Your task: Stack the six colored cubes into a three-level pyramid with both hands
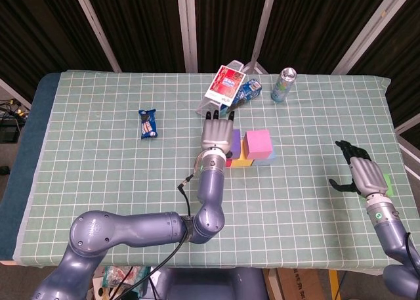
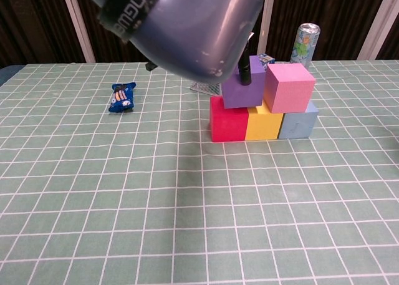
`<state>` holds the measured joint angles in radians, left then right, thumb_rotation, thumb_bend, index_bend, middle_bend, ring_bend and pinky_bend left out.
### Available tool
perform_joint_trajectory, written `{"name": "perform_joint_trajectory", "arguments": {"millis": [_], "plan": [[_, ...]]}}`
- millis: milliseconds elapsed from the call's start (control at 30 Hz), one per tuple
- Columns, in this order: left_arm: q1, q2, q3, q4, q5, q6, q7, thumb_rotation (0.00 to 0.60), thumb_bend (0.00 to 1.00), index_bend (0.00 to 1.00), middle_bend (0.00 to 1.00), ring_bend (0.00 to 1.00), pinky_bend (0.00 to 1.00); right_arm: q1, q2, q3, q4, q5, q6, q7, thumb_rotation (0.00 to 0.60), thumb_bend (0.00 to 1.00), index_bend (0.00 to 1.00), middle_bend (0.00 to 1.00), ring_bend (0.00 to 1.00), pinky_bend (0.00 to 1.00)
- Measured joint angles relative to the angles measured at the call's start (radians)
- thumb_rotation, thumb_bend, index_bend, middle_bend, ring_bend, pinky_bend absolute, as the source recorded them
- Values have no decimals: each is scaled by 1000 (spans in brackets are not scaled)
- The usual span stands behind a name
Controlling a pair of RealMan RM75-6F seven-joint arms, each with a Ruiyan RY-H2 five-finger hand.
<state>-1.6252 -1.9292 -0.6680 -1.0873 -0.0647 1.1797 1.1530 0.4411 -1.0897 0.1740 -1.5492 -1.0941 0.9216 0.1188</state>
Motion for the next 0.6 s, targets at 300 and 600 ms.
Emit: {"name": "perform_joint_trajectory", "arguments": {"millis": [300,600], "plan": [[-38,-48,-36,94,4,-39,18,600,328,0,457,40,37,1,-5,-1,9,2,-12,6,600,323,0,57,49,0],[-59,-75,-62,143,14,-60,34,600,328,0,457,40,37,2,-4,1,13,10,-22,14,600,323,0,56,49,0]]}}
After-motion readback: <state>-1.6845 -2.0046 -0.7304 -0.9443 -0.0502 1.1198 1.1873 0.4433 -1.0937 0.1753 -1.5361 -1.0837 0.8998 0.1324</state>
